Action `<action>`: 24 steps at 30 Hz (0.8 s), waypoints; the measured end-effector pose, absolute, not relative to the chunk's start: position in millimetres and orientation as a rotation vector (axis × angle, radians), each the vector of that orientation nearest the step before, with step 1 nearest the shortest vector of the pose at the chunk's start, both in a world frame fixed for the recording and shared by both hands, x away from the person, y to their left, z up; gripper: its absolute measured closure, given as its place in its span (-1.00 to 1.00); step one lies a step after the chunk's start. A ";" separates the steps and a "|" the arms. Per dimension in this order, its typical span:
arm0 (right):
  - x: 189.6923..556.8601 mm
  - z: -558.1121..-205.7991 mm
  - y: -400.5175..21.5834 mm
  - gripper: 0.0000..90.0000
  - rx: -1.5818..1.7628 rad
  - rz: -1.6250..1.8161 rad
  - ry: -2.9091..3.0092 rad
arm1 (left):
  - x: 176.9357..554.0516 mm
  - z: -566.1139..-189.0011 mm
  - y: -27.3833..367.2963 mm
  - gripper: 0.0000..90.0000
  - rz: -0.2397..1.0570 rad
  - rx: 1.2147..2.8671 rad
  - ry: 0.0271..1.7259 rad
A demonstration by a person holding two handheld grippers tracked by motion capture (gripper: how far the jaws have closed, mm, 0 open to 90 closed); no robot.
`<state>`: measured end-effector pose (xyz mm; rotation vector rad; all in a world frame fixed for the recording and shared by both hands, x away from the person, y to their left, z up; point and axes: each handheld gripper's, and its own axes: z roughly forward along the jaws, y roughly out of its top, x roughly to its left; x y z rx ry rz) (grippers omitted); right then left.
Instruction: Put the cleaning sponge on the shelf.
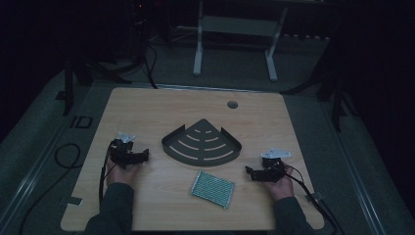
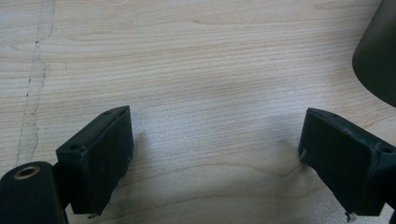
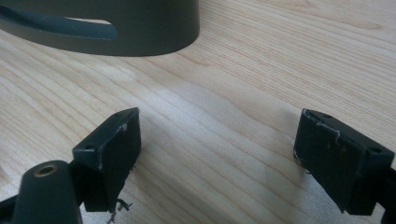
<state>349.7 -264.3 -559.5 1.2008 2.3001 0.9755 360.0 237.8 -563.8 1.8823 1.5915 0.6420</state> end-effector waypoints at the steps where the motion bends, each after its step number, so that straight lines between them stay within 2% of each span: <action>1: 349.7 -559.5 -264.3 -0.68 1.201 0.976 2.300 | 360.0 -563.8 237.8 -0.77 0.642 1.882 1.591; 11: 348.9 -559.3 -265.2 -0.62 1.198 0.983 2.301 | 359.1 -563.7 236.0 -0.77 0.648 1.876 1.604; 15: 347.4 -557.2 -266.3 -0.45 1.209 0.995 2.302 | 359.1 -563.7 236.0 -0.77 0.648 1.877 1.604; 18: 345.1 -553.2 -265.5 -0.14 1.210 1.020 2.330 | 359.1 -563.7 236.0 -0.77 0.648 1.876 1.604; 20: 339.7 -547.6 -261.6 -0.03 1.185 1.042 2.339 | 359.2 -563.7 236.0 -0.77 0.648 1.877 1.603; 24: 328.7 -532.1 -251.0 0.11 1.117 1.070 2.340 | 359.3 -563.7 236.1 -0.77 0.647 1.877 1.602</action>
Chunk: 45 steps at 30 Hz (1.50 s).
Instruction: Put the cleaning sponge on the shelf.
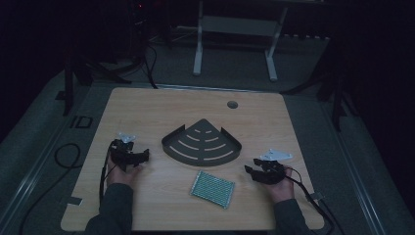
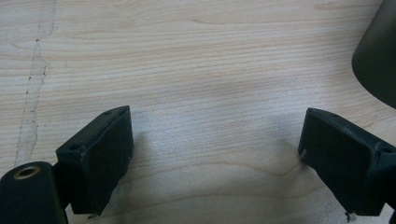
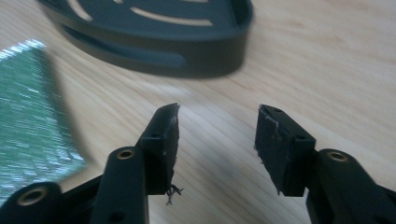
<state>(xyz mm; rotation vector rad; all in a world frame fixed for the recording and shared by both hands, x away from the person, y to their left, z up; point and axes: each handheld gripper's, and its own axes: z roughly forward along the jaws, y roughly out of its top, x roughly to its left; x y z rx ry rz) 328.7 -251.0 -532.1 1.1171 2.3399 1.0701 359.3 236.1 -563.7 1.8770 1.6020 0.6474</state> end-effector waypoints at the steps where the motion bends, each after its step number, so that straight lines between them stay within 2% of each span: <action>1: 327.3 -528.9 -249.1 0.13 1.105 1.078 2.347 | 359.3 -563.7 236.1 -0.77 0.647 1.877 1.602; 17: 304.8 -497.2 -225.0 0.85 0.909 1.091 2.447 | 359.3 -563.7 236.1 -0.76 0.647 1.877 1.602; 21: 299.6 -493.1 -213.5 0.97 0.826 1.067 2.484 | 359.3 -563.7 236.1 -0.77 0.647 1.877 1.601; 36: 281.5 -521.2 -167.4 0.99 0.646 0.997 2.650 | 359.3 -563.7 236.1 -0.76 0.647 1.878 1.602; 45: 279.9 -529.4 -169.1 1.00 0.641 0.938 2.674 | 359.3 -563.7 236.1 -0.77 0.647 1.877 1.602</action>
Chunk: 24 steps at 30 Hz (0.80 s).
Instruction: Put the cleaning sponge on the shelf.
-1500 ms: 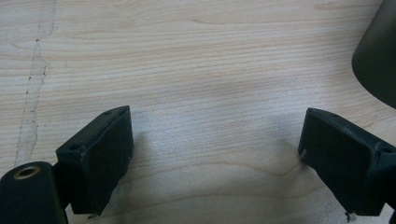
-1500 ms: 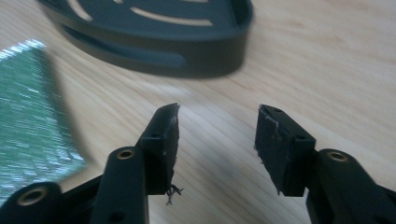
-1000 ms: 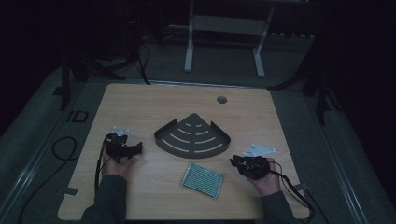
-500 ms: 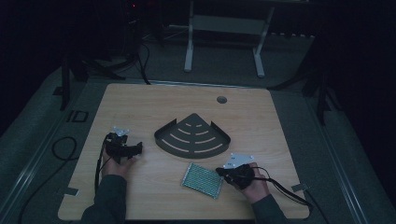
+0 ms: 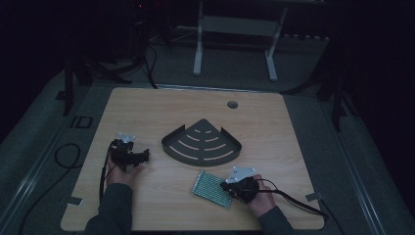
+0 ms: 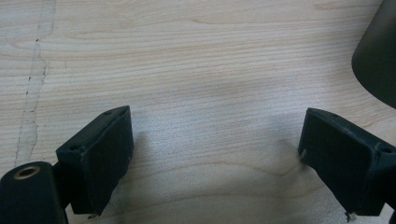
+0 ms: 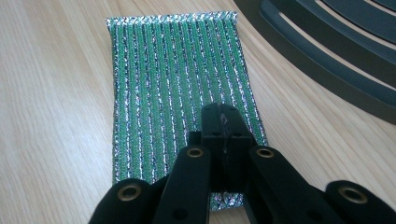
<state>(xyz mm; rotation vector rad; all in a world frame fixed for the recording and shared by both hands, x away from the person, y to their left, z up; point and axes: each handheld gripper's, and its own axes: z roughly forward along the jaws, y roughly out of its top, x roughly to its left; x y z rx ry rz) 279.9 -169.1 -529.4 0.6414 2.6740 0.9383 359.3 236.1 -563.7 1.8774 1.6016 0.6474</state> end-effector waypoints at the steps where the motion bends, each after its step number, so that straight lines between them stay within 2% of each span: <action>1: 280.1 -529.4 -171.3 1.00 0.645 0.937 2.671 | 359.3 -563.7 236.1 -0.77 0.647 1.878 1.602; 24: 291.5 -526.0 -255.8 1.00 0.911 0.805 2.520 | 359.4 -563.7 236.0 -0.77 0.647 1.877 1.600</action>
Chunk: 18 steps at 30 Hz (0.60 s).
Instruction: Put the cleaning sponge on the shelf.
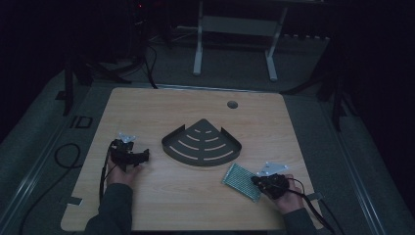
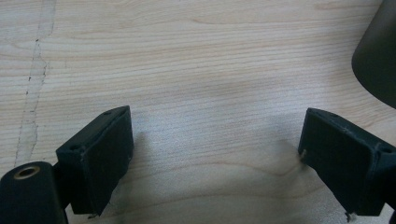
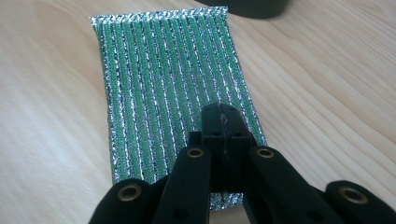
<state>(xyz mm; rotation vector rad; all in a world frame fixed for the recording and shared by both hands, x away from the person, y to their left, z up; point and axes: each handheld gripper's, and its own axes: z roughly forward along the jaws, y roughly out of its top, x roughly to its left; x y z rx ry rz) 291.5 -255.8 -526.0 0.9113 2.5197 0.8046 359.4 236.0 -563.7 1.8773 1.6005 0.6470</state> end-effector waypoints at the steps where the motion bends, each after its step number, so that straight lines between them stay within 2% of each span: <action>1: 292.1 -526.1 -259.1 1.00 0.926 0.804 2.513 | 359.4 -563.7 236.1 -0.77 0.647 1.877 1.600; 11: 294.9 -524.0 -285.4 0.99 1.015 0.766 2.458 | 359.4 -563.7 236.0 -0.77 0.647 1.878 1.601; 18: 302.3 -506.6 -283.8 0.87 0.991 0.755 2.460 | 359.5 -563.7 235.9 -0.76 0.647 1.878 1.600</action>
